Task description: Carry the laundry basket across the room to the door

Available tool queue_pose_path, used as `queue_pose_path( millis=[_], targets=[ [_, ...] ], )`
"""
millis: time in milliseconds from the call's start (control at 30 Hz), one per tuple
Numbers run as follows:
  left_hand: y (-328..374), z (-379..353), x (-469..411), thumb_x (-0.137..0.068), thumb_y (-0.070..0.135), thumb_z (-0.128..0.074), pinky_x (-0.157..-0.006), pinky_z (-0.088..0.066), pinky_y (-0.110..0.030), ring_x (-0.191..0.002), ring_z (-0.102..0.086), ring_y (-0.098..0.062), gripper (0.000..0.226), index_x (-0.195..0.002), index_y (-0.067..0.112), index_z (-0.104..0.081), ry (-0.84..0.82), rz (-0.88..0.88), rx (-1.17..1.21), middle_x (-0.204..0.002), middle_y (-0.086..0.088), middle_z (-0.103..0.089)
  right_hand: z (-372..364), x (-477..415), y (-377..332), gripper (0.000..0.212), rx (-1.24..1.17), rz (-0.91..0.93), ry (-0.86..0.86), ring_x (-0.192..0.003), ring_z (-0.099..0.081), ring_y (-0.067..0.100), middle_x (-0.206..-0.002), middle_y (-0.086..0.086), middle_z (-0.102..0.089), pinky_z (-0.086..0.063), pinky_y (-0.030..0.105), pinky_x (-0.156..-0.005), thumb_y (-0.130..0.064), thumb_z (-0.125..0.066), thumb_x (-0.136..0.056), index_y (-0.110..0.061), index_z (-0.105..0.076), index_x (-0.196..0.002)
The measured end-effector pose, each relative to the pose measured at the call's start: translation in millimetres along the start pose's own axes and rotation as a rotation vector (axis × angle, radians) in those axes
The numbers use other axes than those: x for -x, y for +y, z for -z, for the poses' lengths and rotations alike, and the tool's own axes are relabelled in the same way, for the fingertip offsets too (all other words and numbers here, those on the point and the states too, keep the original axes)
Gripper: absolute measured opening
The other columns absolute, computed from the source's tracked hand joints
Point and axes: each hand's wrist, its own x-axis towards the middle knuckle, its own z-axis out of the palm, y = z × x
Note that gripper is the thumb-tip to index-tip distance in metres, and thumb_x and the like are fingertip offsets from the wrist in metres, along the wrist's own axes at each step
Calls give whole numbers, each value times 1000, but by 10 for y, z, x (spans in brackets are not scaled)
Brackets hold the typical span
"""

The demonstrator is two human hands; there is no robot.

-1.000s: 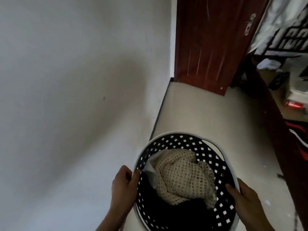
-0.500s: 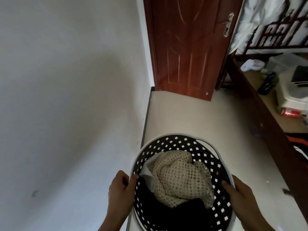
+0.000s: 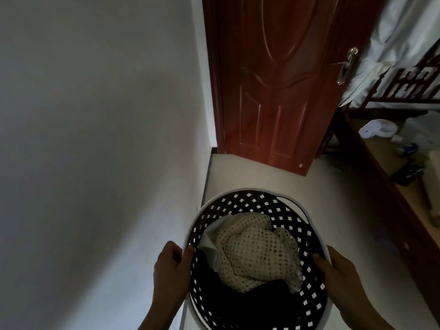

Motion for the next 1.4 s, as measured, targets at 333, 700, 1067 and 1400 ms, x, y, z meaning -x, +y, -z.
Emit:
queue_pose_path(
  millis=[333,700,1067,1400],
  targets=[
    [1038,-706,-1901,-90,23,-58,-56,-33,-32,-56,-38,-17,33,-66,11,-39,-65,-118,-7,-61,-3,-41,-391,-1641,-935,21,-17,-35,140,-84,-61,19,-89,-3,-69,-44,38,-78,-11,-51,-90,-20,-66,-102],
    [1862,-1999,-3732,-89,25,-60,-56,-34,-33,-56,-40,-18,34,-65,11,-40,-52,28,-61,-59,-4,-43,-599,-4169,-1665,22,-5,-96,29,-92,-64,23,-95,2,-70,-48,44,-88,-15,-47,-92,-21,-65,-104],
    [2437,-2720,-5155,-87,24,-61,-56,-35,-33,-57,-40,-18,31,-66,9,-42,43,240,6,-60,-3,-45,-1086,-6367,-2826,21,138,39,-182,-81,-56,1,-85,-15,-61,-41,22,-68,-13,-45,-94,-24,-59,-105],
    [2437,-3101,-6641,-87,23,-59,-56,-35,-32,-57,-41,-17,29,-66,12,-43,41,370,-11,-60,0,-46,-1951,-7742,-3086,26,408,23,-291,-99,-64,19,-101,-5,-70,-50,42,-90,-19,-50,-91,-30,-63,-110]
  ],
)
